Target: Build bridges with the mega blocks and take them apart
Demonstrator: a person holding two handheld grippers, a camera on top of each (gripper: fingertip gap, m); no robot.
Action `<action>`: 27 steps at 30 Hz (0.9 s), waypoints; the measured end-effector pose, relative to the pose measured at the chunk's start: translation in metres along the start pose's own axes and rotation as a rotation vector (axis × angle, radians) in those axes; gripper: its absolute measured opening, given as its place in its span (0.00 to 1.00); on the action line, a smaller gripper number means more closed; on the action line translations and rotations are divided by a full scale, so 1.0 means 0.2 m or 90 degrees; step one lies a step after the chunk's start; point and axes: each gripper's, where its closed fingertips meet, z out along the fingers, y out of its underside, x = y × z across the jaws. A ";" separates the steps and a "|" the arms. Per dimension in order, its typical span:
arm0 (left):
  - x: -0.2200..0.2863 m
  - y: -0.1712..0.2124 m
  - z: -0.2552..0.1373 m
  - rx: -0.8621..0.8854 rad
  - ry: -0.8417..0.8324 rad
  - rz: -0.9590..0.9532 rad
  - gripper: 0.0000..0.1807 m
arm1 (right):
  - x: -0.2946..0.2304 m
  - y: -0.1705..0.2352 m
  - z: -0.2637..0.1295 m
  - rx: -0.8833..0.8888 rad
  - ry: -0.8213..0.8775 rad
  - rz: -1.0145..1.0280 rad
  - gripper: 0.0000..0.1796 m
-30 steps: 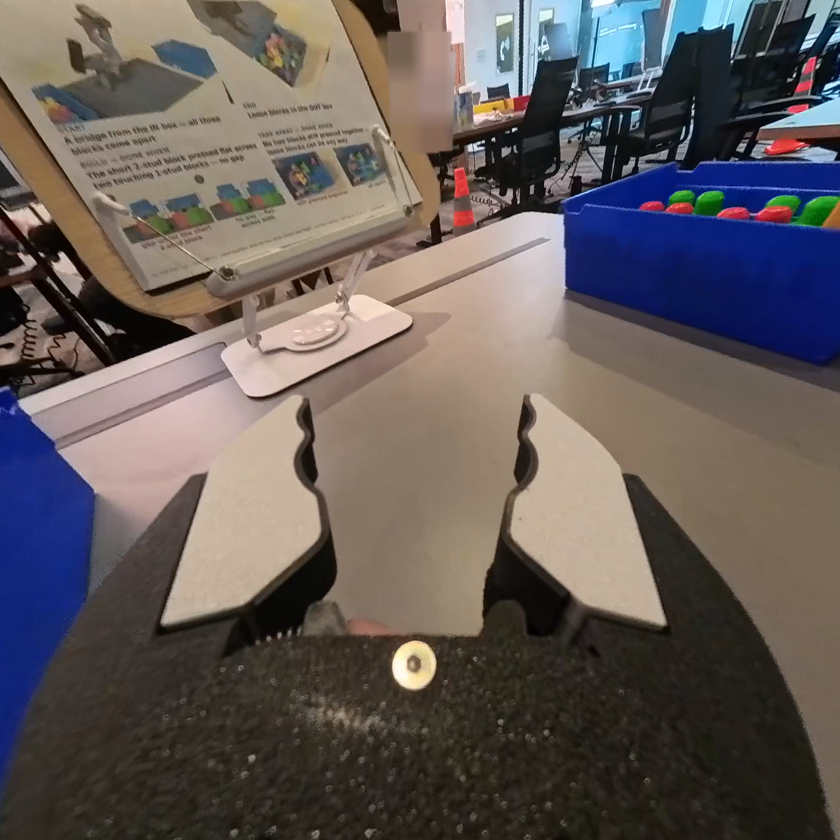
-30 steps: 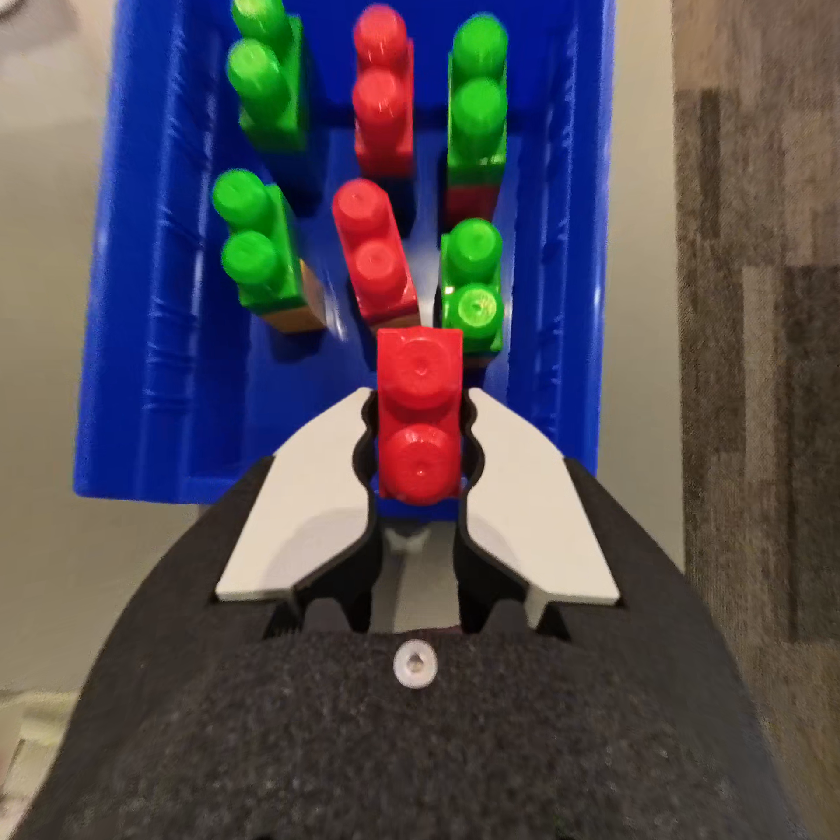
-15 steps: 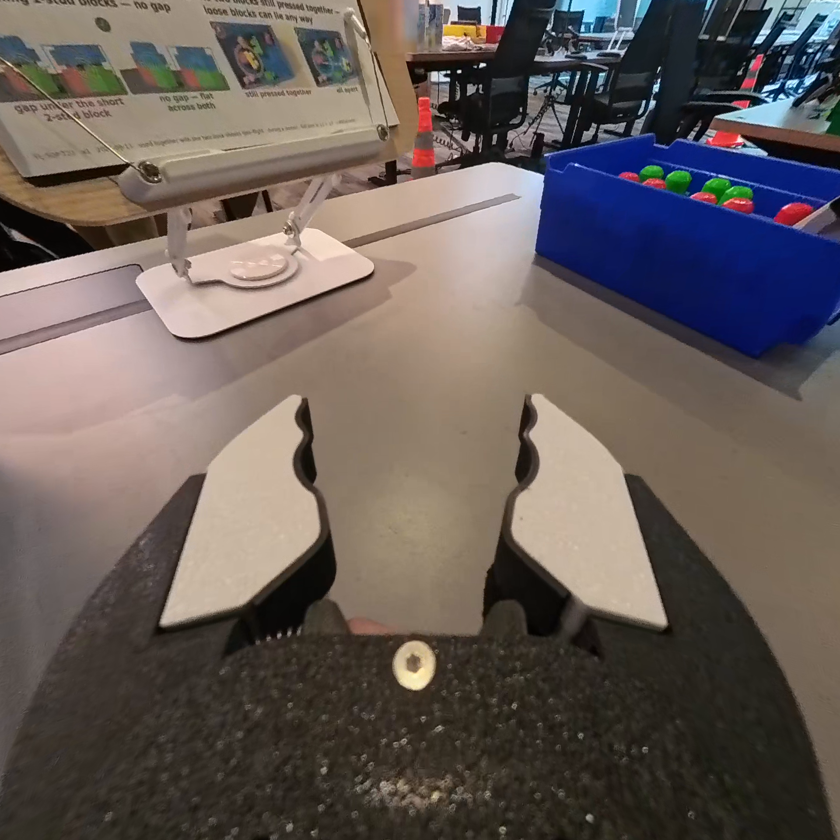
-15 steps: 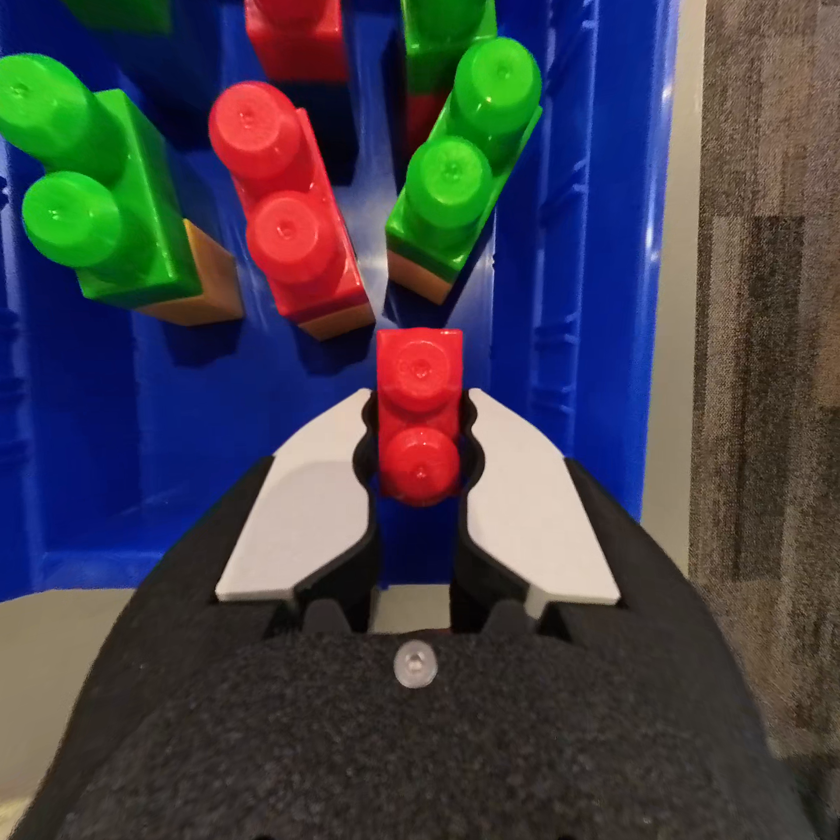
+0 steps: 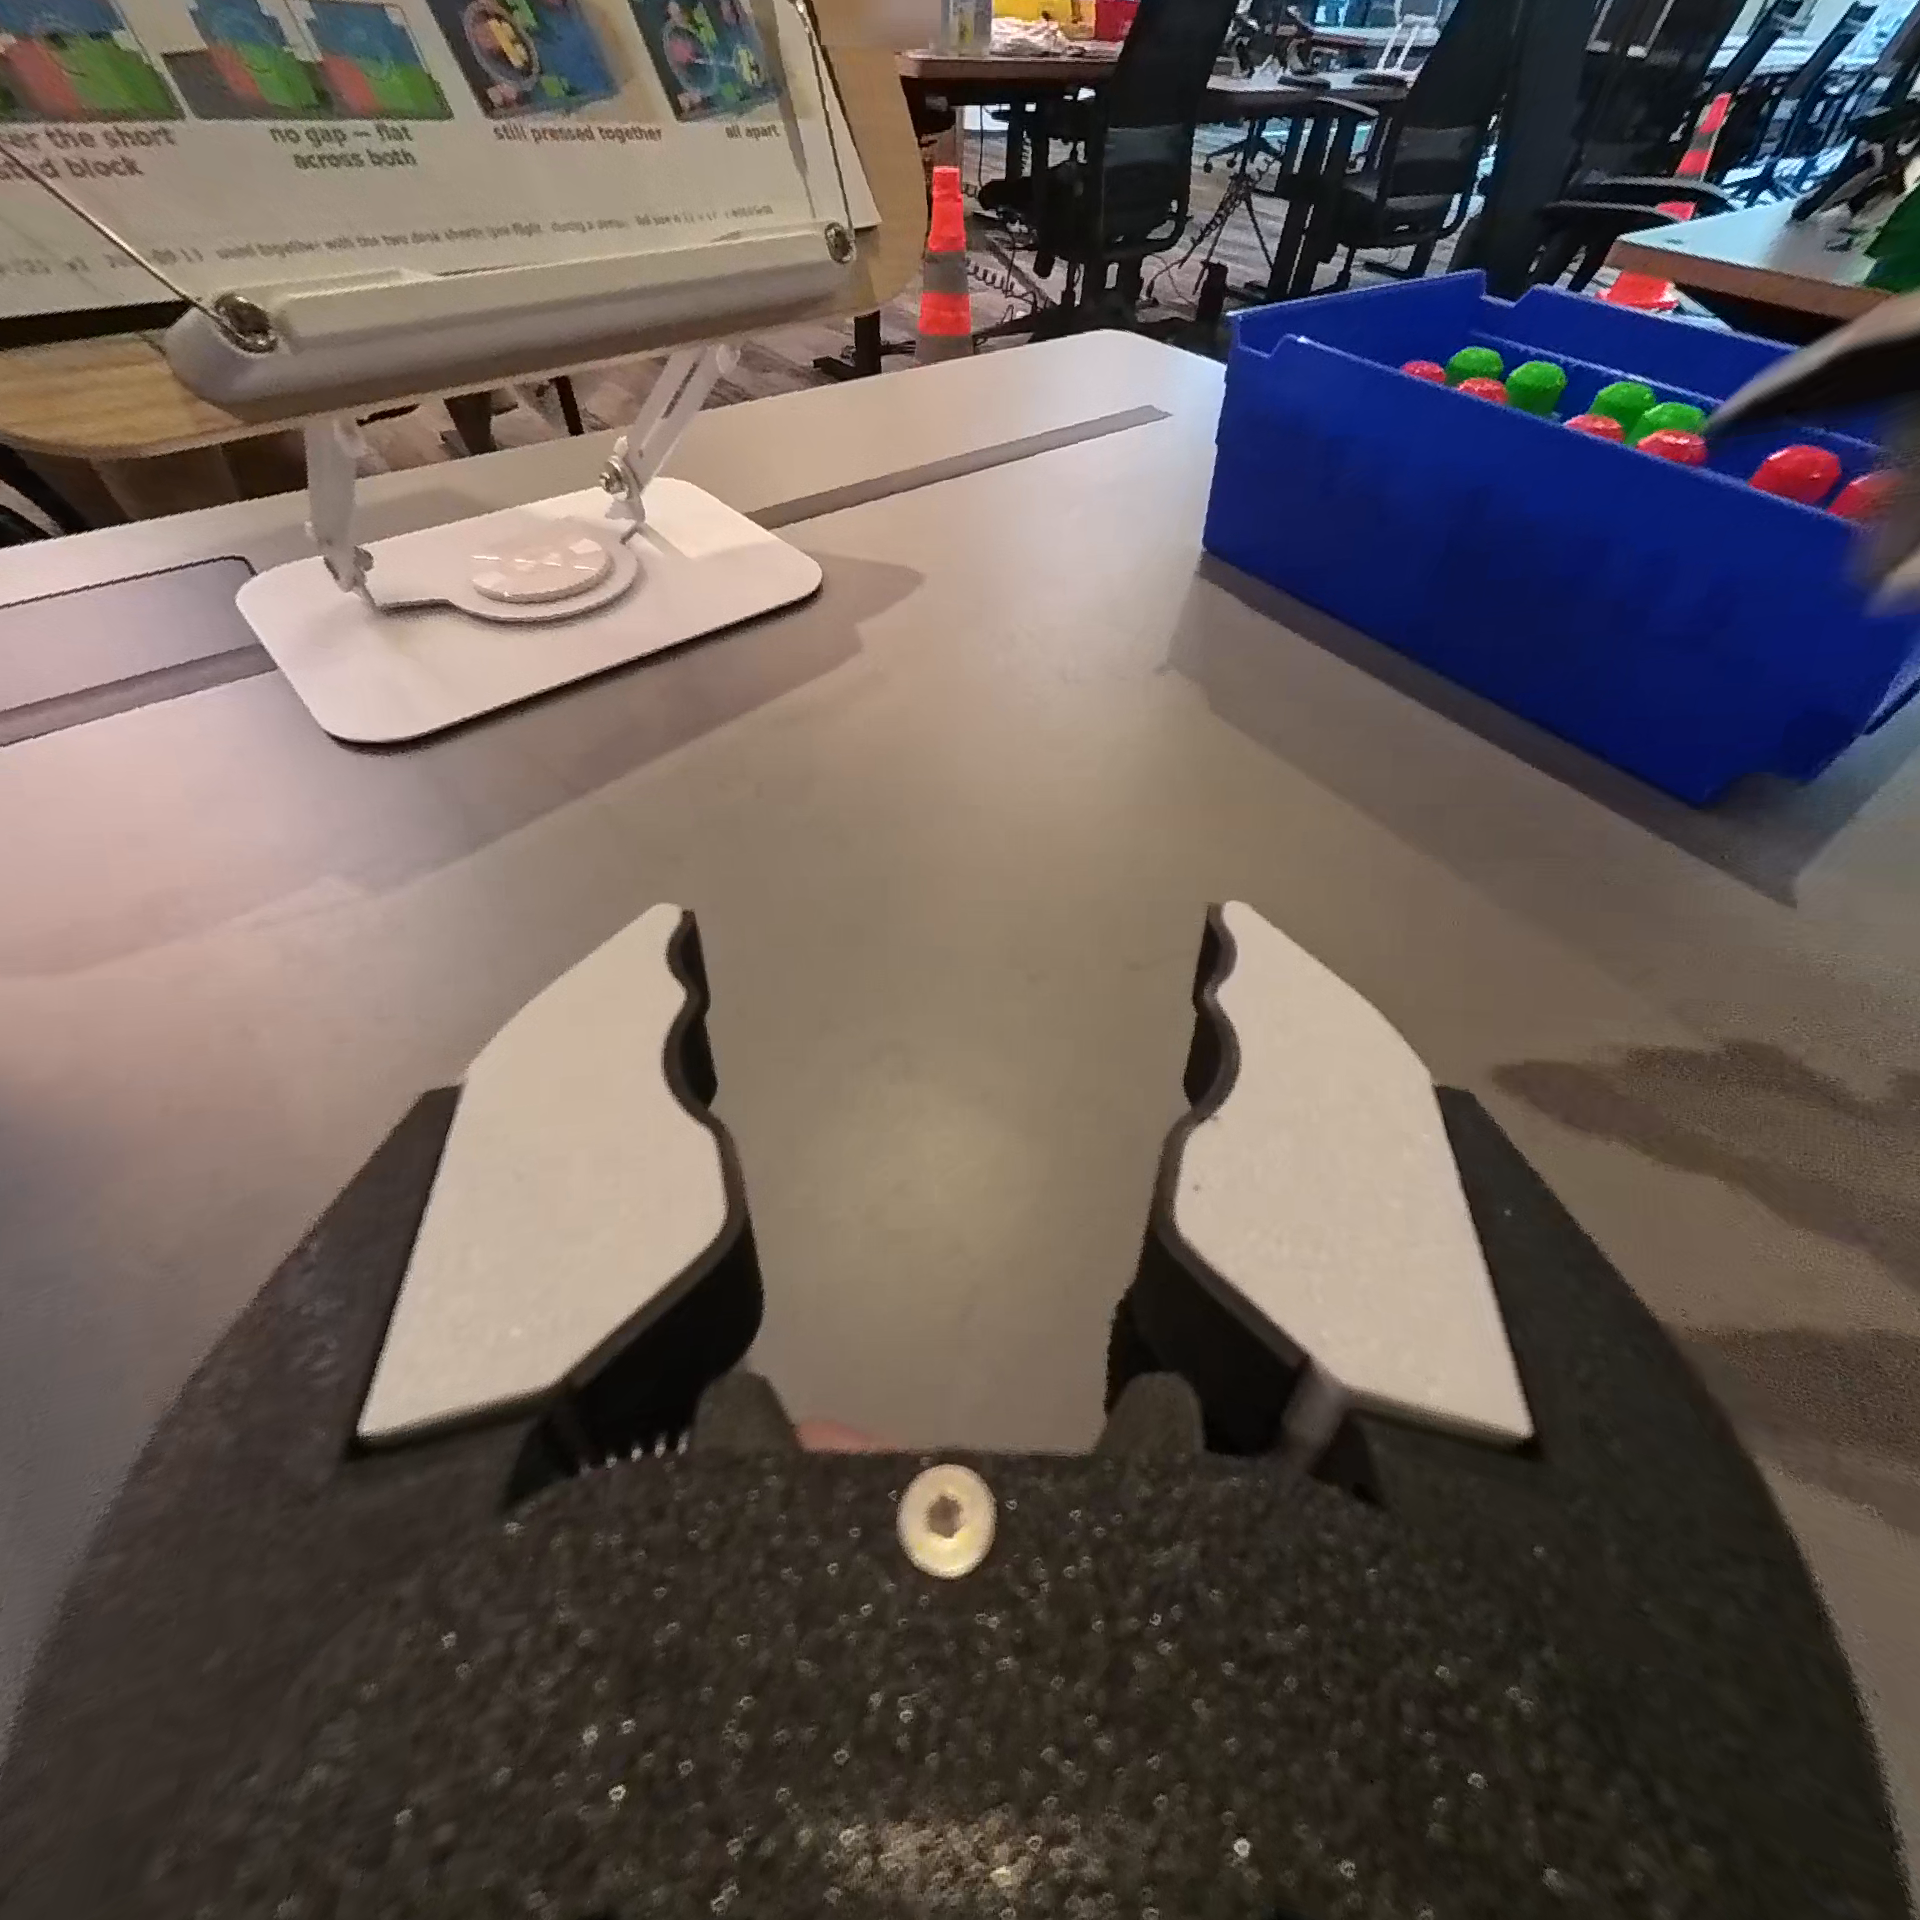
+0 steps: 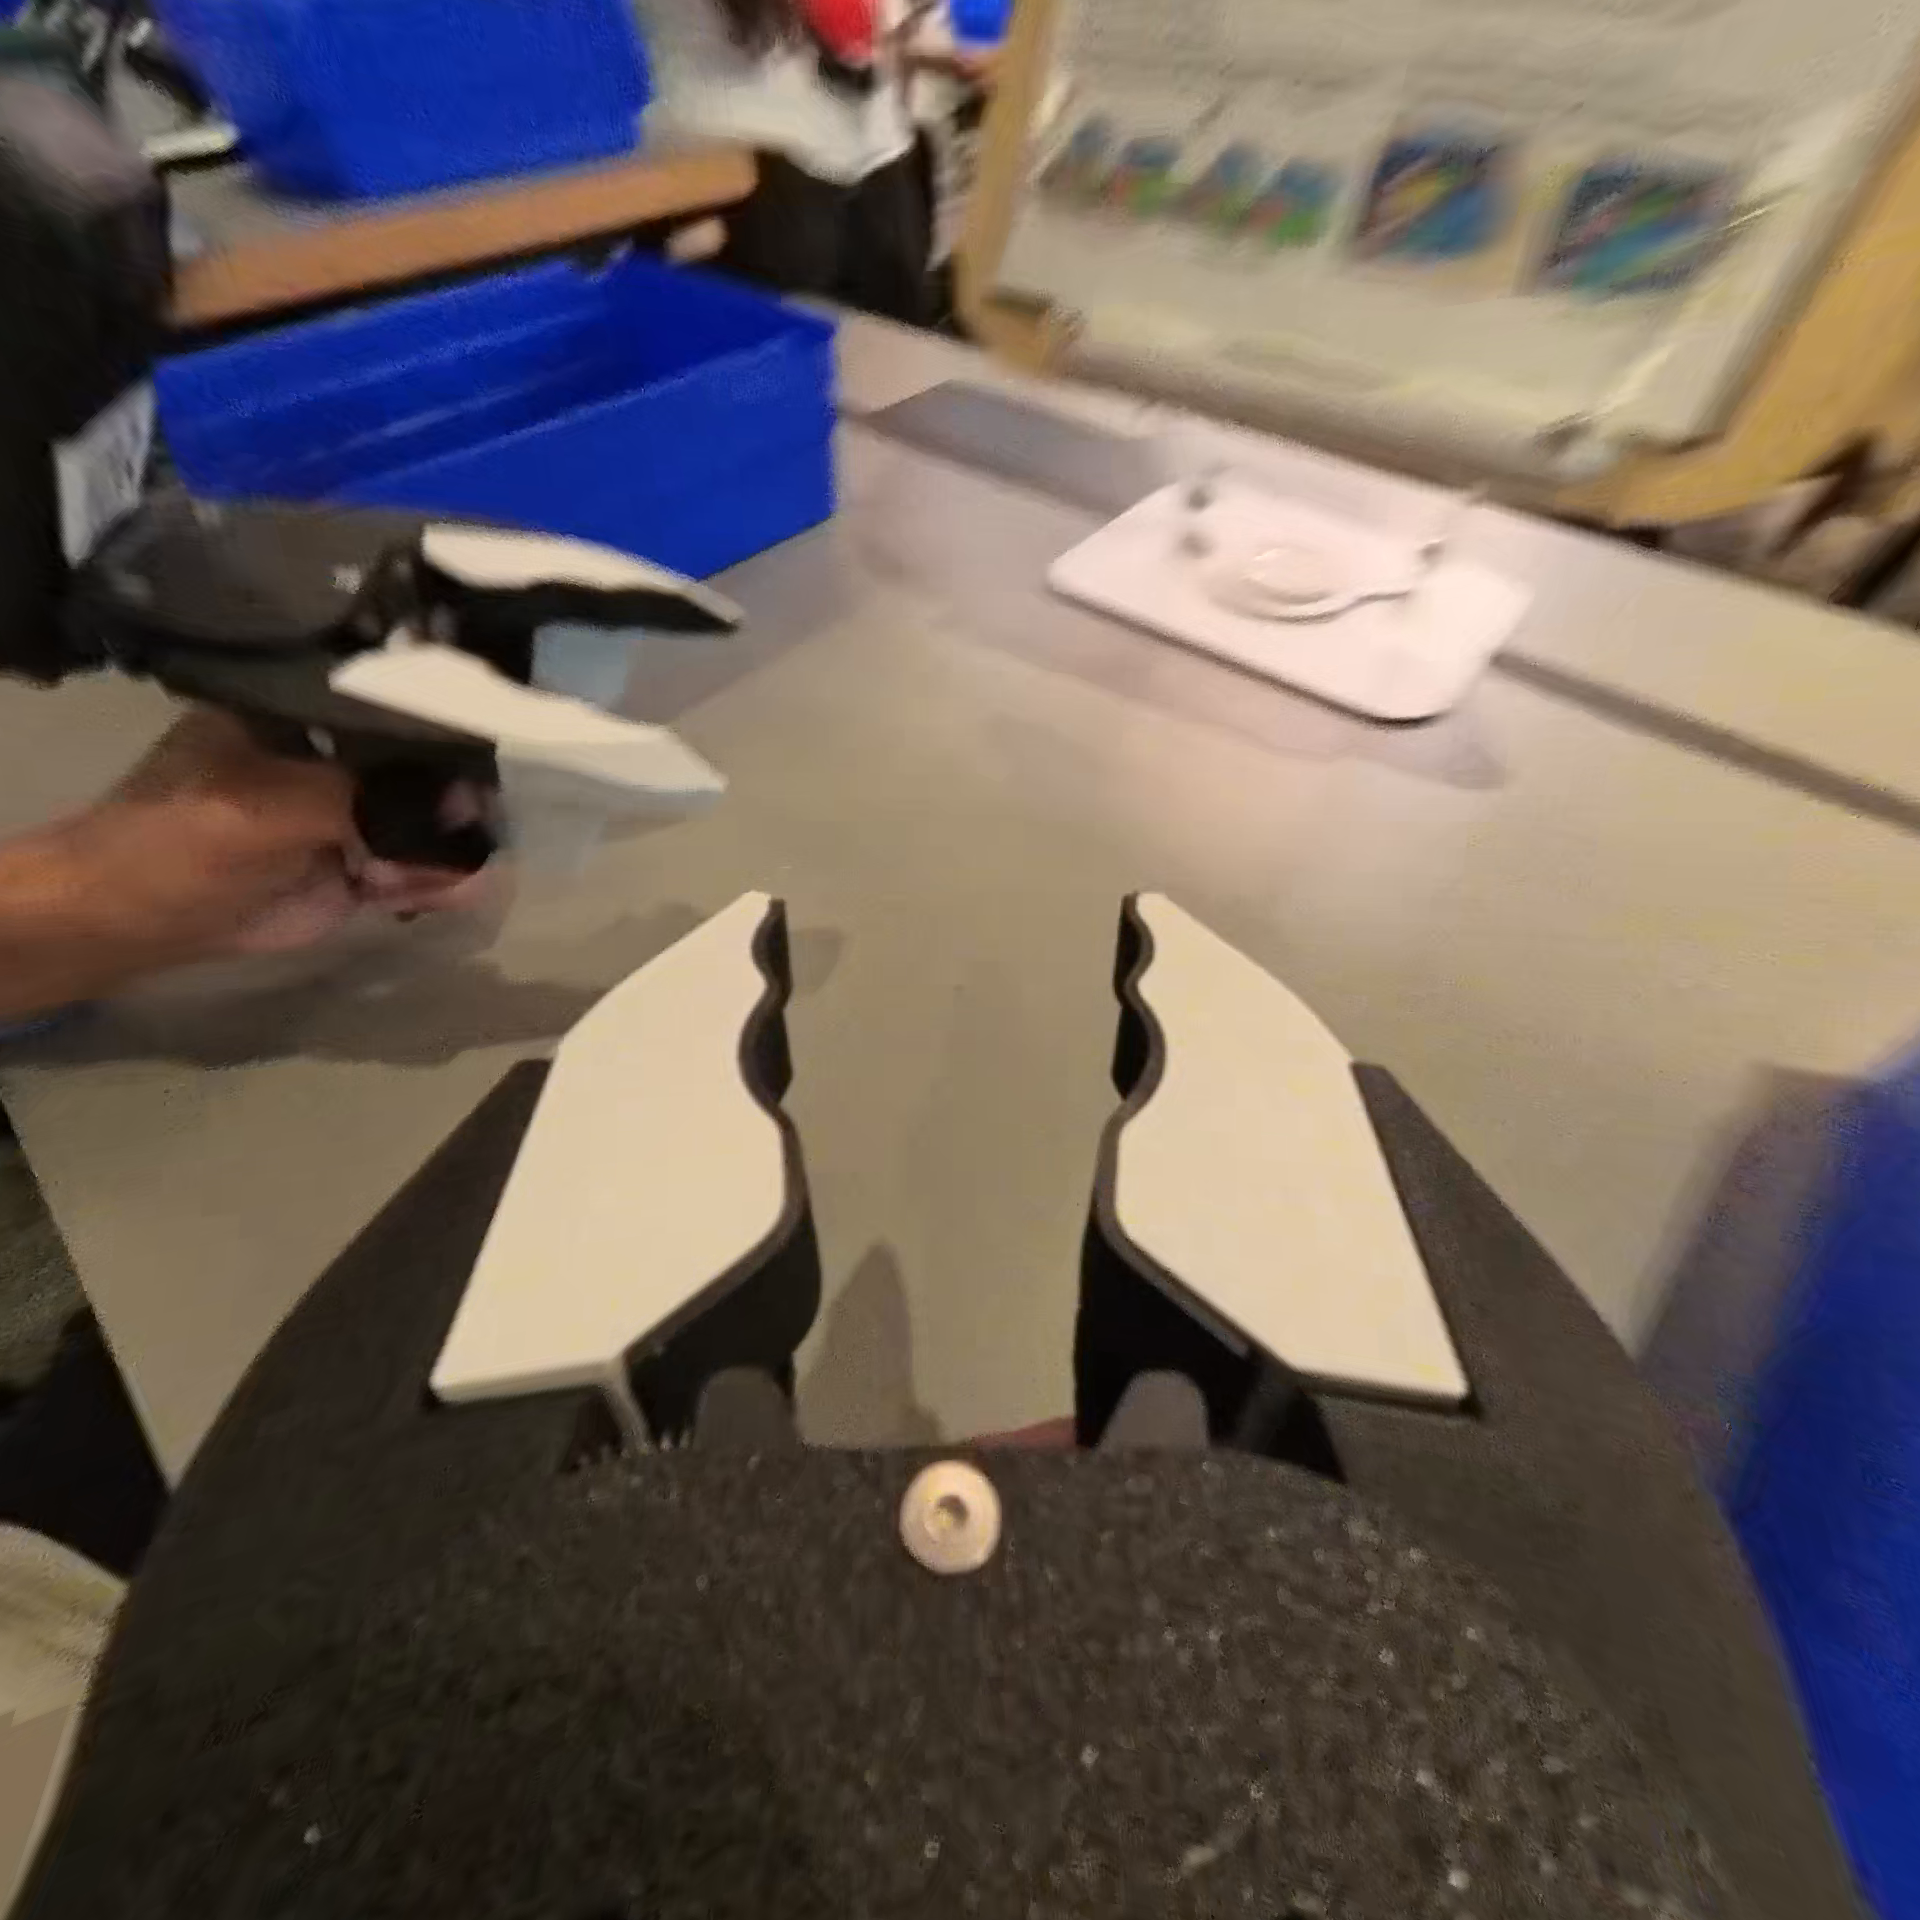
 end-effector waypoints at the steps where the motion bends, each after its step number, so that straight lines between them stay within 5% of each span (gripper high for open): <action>1: 0.00 0.01 0.00 -0.003 -0.003 0.001 0.49 | -0.04 0.08 0.11 -0.018 -0.021 -0.010 0.34; 5: -0.04 0.05 -0.04 -0.012 -0.024 -0.009 0.49 | -0.02 0.16 0.31 0.005 -0.016 -0.020 0.34; 12: 0.03 0.04 -0.12 0.002 0.010 0.015 0.49 | 0.04 0.05 0.20 0.135 -0.008 -0.033 0.30; 18: 0.11 -0.07 -0.34 -0.018 0.135 0.039 0.51 | -0.01 0.04 0.21 0.131 -0.074 0.033 0.31; 23: -0.40 -0.14 -0.77 -0.174 -0.001 0.121 0.50 | -0.06 0.06 0.21 0.122 -0.090 0.022 0.32; 27: -0.97 -0.03 -0.96 -0.389 -0.196 0.011 0.48 | -0.09 0.06 0.22 0.116 -0.105 0.019 0.31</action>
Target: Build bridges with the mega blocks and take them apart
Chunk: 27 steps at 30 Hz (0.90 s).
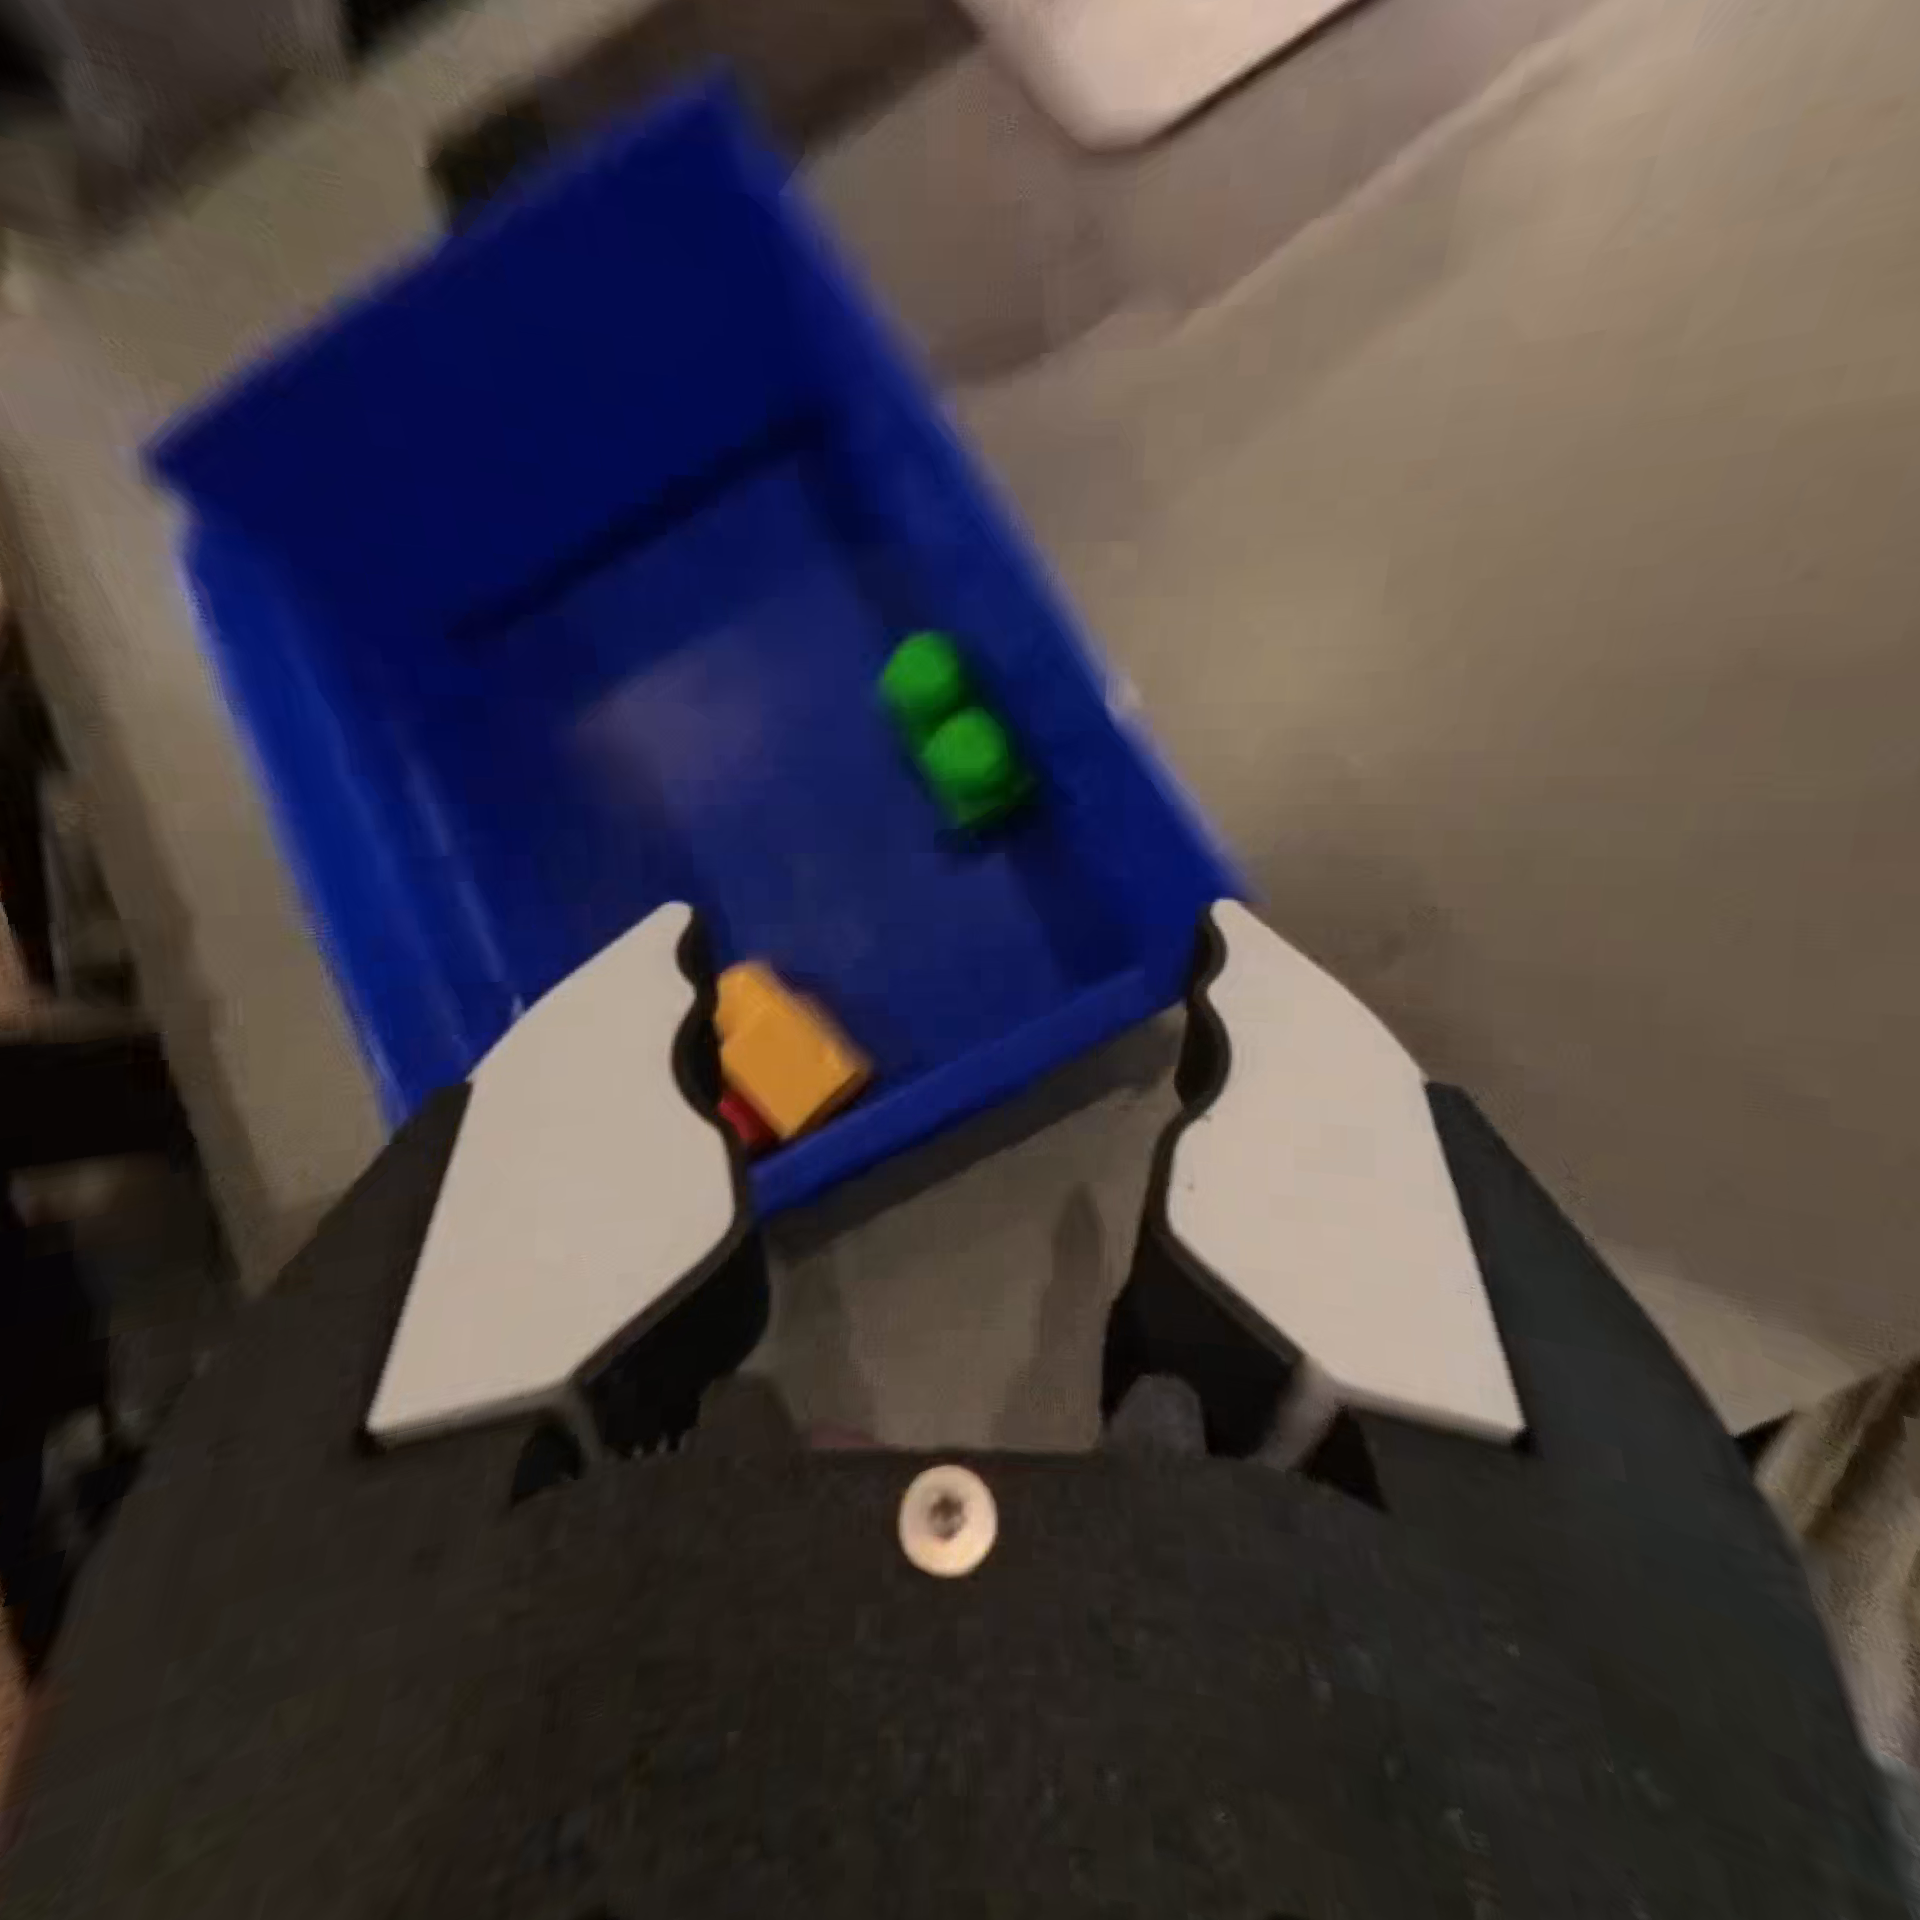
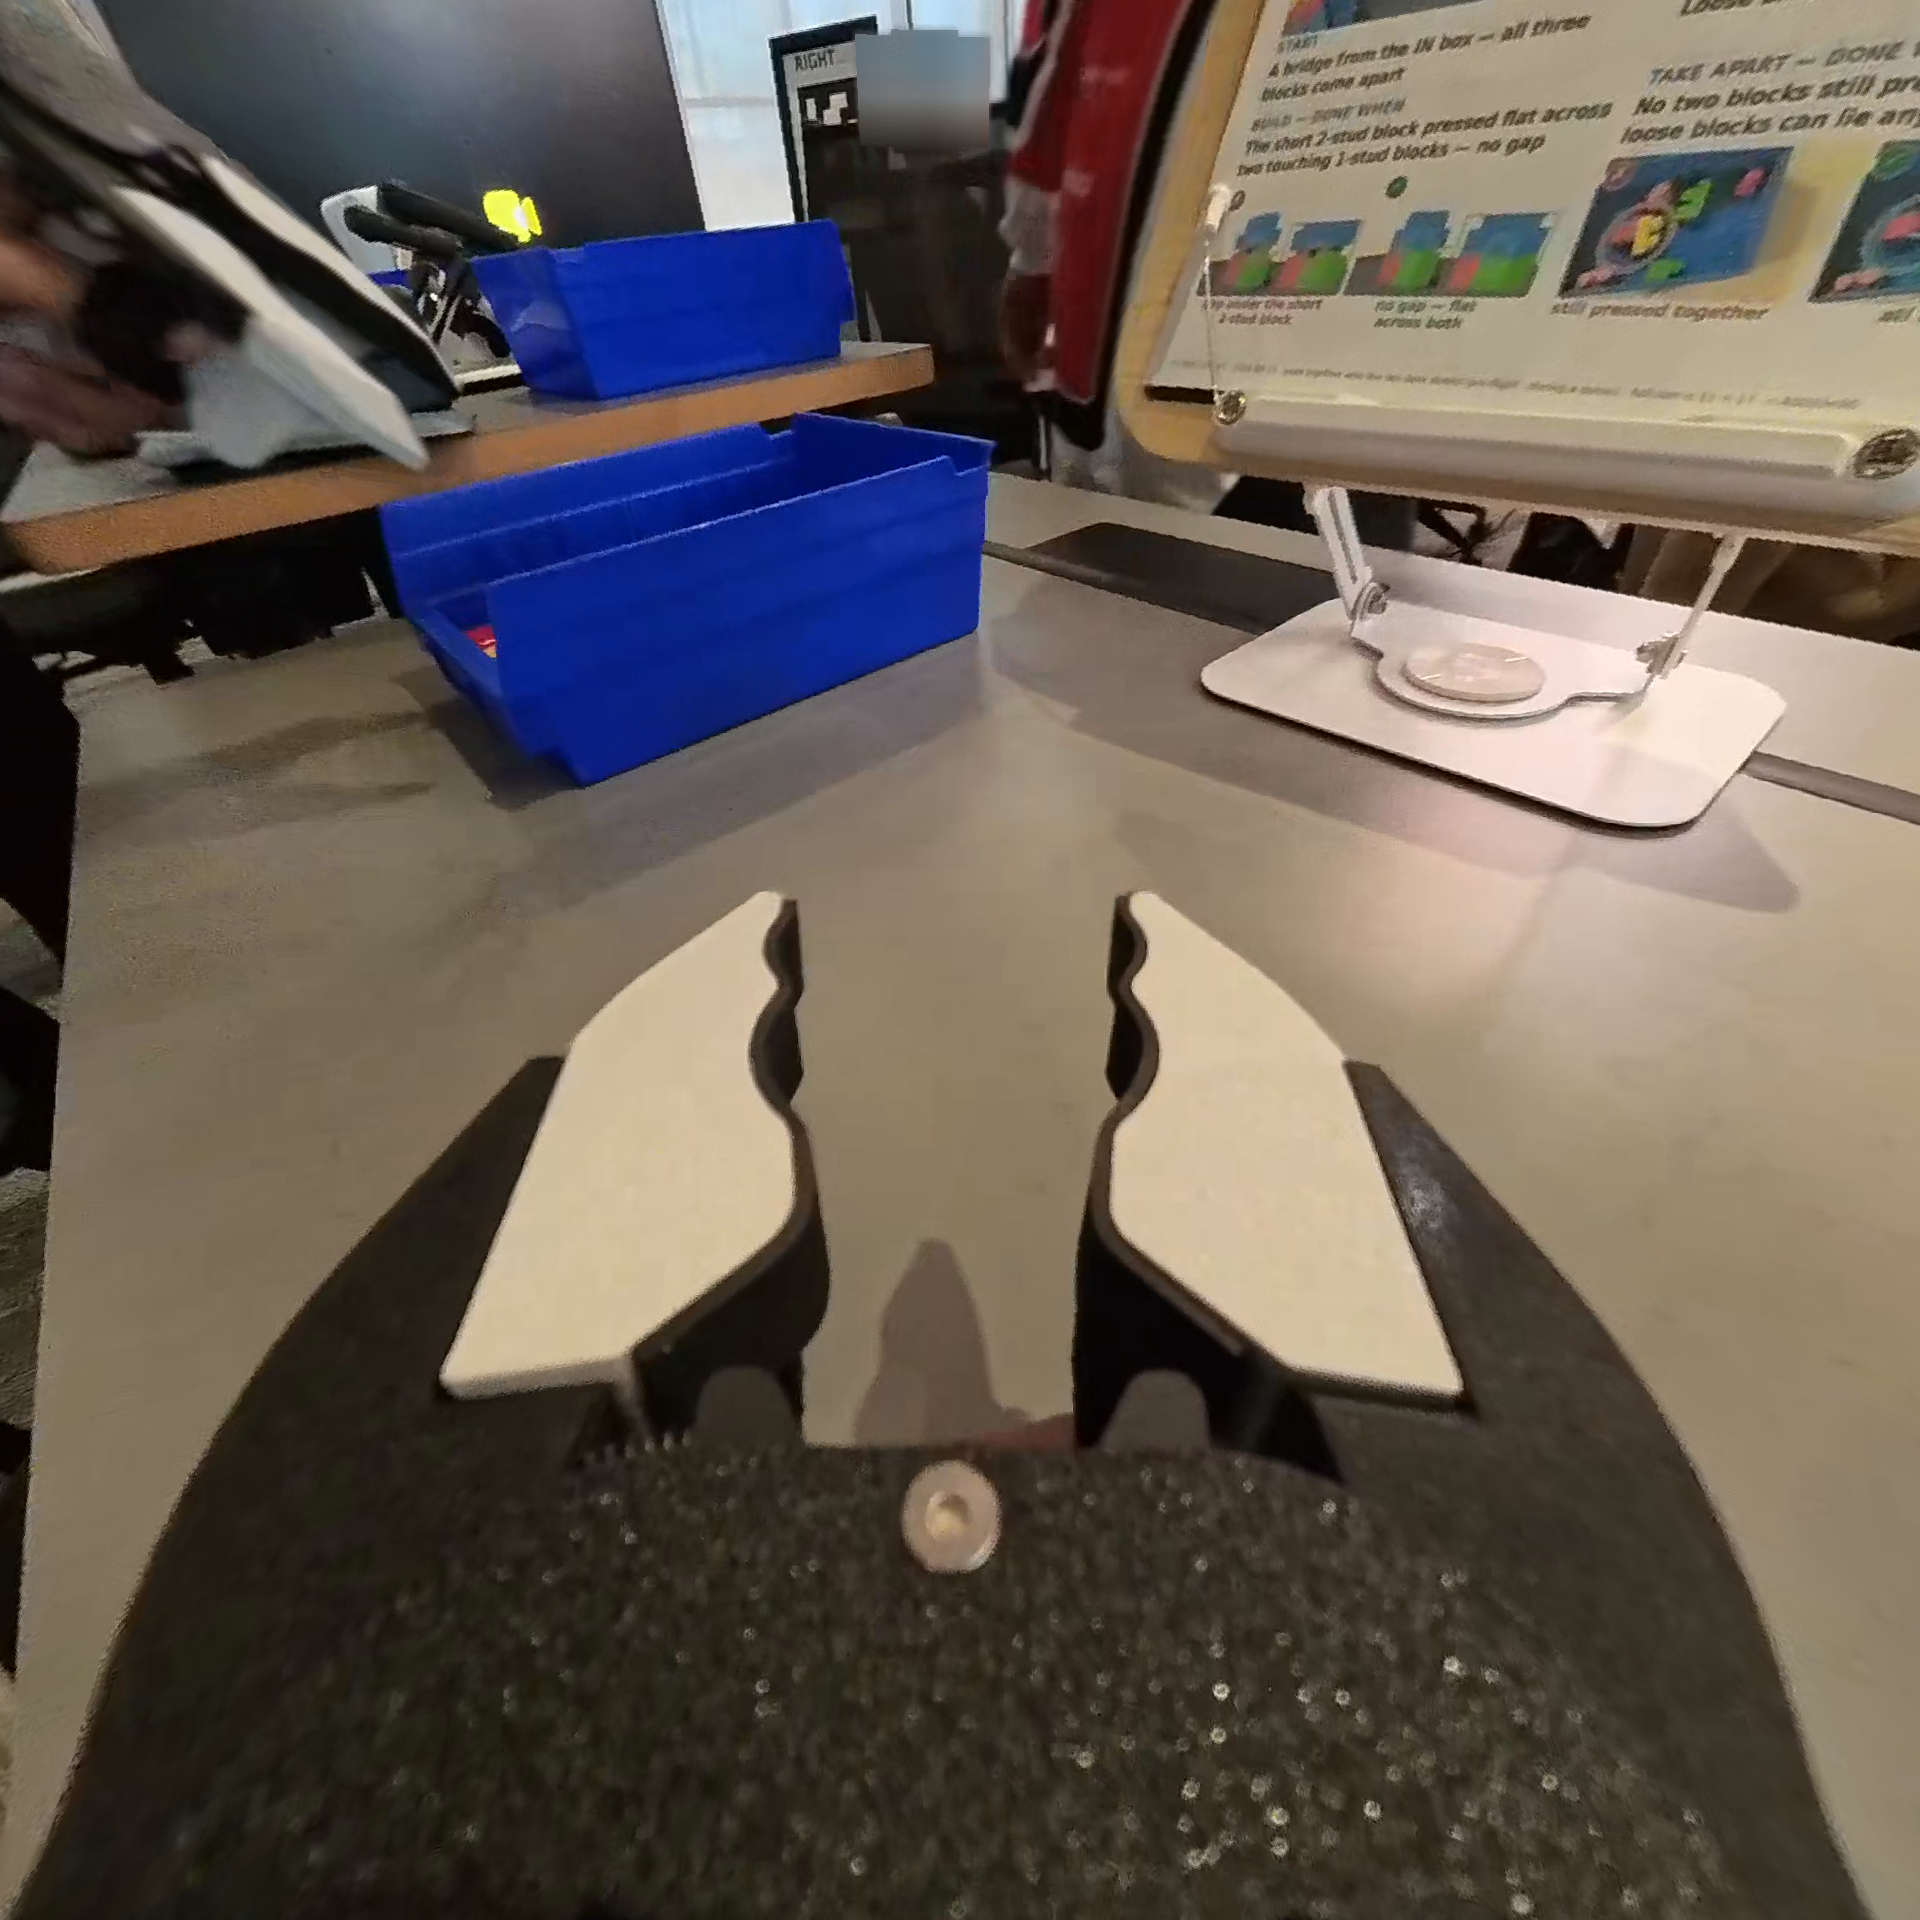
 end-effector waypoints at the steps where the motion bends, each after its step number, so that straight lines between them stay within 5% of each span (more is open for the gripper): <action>1: -0.08 0.06 0.05 -0.062 -0.011 -0.047 0.47 | -0.01 0.00 0.00 -0.001 -0.004 0.001 0.31; 13: -0.22 0.40 0.34 -0.423 -0.040 -0.224 0.40 | -0.06 0.00 0.00 -0.008 -0.030 -0.020 0.31; 27: -0.19 0.54 0.44 -0.475 -0.021 -0.353 0.33 | -0.07 0.02 -0.01 -0.020 -0.024 -0.051 0.31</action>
